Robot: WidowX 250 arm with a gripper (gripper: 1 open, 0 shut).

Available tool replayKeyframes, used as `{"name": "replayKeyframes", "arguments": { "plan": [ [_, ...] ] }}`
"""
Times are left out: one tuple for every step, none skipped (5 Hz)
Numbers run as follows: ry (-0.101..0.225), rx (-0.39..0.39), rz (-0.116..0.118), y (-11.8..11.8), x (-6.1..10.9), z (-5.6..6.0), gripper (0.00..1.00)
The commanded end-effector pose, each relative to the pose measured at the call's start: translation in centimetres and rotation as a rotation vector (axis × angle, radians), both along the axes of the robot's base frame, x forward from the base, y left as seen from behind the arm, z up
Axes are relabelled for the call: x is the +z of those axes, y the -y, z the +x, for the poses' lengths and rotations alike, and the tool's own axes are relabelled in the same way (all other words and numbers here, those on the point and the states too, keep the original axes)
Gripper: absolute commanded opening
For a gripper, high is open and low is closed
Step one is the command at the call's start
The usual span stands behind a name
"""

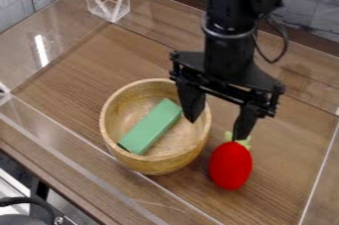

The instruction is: Move the red fruit to the left side of the table

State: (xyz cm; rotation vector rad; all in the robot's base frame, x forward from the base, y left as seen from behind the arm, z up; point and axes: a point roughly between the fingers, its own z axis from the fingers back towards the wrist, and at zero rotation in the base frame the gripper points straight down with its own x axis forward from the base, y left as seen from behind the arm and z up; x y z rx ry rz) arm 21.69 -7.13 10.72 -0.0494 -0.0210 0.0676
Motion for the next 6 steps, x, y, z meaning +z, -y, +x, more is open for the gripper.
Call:
{"name": "replayKeyframes", "arguments": {
  "plan": [
    [0.020, 0.019, -0.004, 0.8, -0.4, 0.4, 1.00],
    [0.021, 0.042, -0.005, 1.2, -1.4, 0.6, 1.00],
    [0.017, 0.057, -0.005, 1.5, -2.5, 0.7, 1.00],
    [0.008, 0.065, -0.007, 1.8, -3.6, 1.0, 1.00],
    [0.003, 0.073, -0.009, 1.8, -4.3, 1.3, 1.00],
    [0.002, 0.074, -0.012, 1.8, -4.8, 1.7, 0.00]
  ]
}}
